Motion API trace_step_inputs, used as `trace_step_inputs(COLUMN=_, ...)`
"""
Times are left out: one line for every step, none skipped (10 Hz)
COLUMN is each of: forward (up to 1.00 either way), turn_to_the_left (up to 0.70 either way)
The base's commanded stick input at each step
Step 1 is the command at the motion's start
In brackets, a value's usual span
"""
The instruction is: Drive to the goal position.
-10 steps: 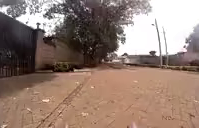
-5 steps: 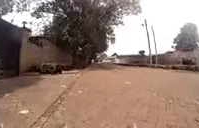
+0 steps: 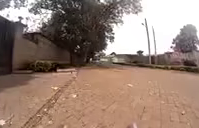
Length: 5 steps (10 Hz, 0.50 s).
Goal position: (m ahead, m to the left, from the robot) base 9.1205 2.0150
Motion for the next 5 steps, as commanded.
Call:
trace_step_inputs(forward=0.70, turn_to_the_left=0.00)
trace_step_inputs(forward=0.70, turn_to_the_left=0.00)
trace_step_inputs(forward=0.70, turn_to_the_left=0.00)
trace_step_inputs(forward=0.70, turn_to_the_left=0.00)
trace_step_inputs(forward=0.70, turn_to_the_left=0.00)
